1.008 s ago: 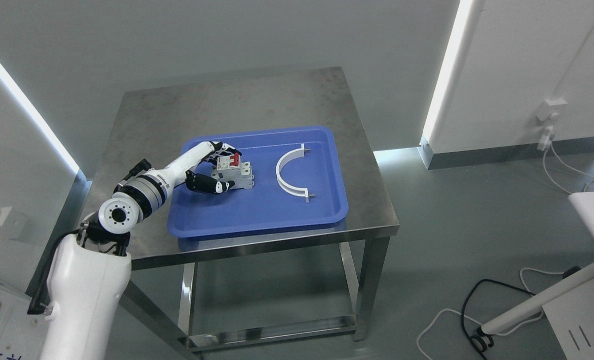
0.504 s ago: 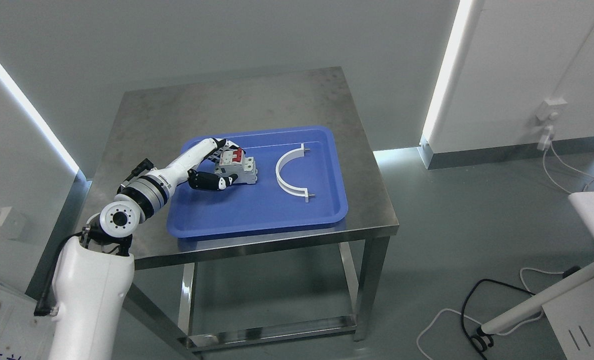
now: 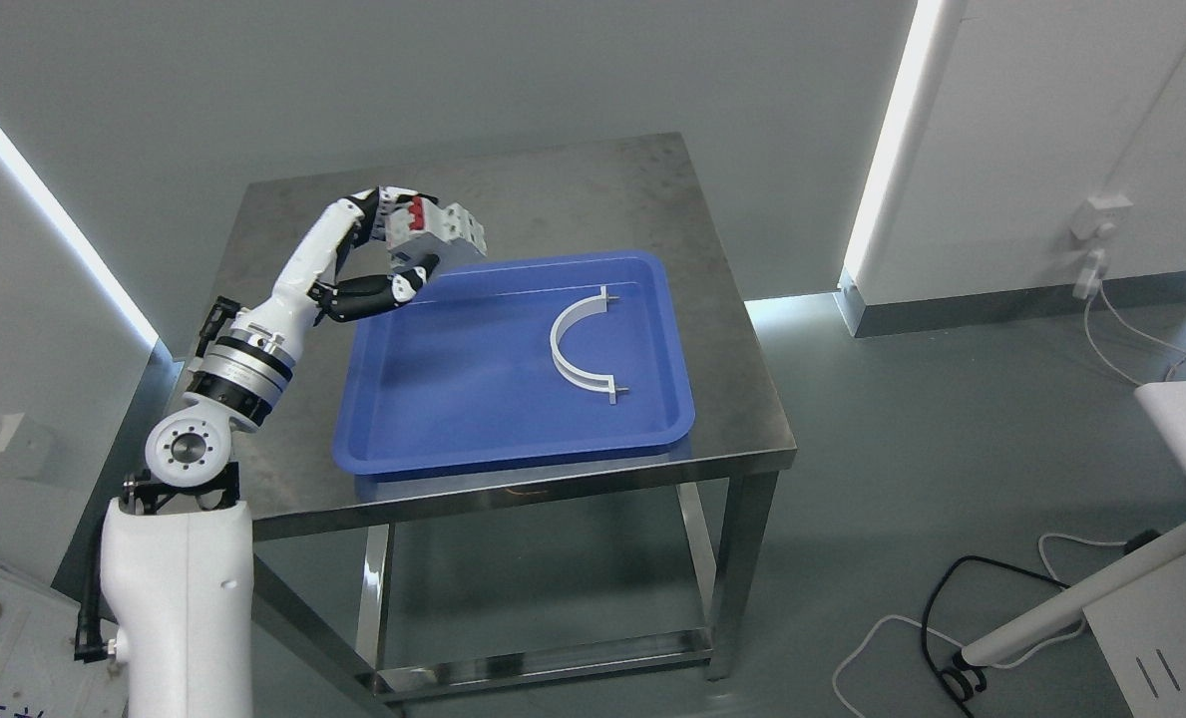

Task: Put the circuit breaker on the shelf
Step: 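Lift the circuit breaker out of the tray with the left hand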

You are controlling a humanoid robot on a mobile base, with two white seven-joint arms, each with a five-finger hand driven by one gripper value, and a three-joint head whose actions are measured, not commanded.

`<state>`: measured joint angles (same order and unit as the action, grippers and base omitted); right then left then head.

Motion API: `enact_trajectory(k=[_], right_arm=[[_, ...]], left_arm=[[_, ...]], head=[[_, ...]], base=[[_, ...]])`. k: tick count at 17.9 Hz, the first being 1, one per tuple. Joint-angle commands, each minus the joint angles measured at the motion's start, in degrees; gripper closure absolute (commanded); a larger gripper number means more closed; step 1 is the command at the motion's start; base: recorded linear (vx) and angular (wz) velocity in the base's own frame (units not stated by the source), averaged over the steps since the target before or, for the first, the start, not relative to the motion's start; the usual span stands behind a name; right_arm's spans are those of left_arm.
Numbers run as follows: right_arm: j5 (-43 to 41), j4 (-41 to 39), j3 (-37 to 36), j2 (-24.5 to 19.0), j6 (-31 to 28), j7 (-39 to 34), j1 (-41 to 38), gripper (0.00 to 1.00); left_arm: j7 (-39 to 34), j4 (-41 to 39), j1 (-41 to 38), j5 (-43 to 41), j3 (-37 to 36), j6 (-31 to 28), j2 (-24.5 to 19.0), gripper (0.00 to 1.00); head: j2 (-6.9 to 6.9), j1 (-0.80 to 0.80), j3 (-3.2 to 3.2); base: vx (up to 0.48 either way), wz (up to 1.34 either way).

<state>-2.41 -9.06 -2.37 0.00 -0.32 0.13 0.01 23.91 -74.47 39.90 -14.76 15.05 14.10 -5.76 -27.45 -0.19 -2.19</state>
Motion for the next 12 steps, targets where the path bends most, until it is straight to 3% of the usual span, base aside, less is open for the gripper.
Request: enact_trajectory(k=[1,6,12], right_arm=[[0.0,0.0,0.0,1.0,-2.4,0.1,-0.9,0.0],[0.0,0.0,0.0,1.0,-2.4,0.1,-0.9,0.0],[0.0,0.0,0.0,1.0,-2.4,0.1,-0.9,0.0]], left_arm=[[-8.4,-11.7,-11.8,9.4,13.1,4.5,4.8,0.97],[-9.2,-21.4,-21.9,13.2,11.9,6.3,4.8,0.96],[-8.9,-22.7,-27.1,14.1,12.7,7.1,4.8,0.96]], head=[[0.0,0.0,0.0],[-0.01,0.0,0.0],[-0.01,0.0,0.0]], base=[[0.004,0.02],[-0.009,-0.05],[-0.084,-0.21]])
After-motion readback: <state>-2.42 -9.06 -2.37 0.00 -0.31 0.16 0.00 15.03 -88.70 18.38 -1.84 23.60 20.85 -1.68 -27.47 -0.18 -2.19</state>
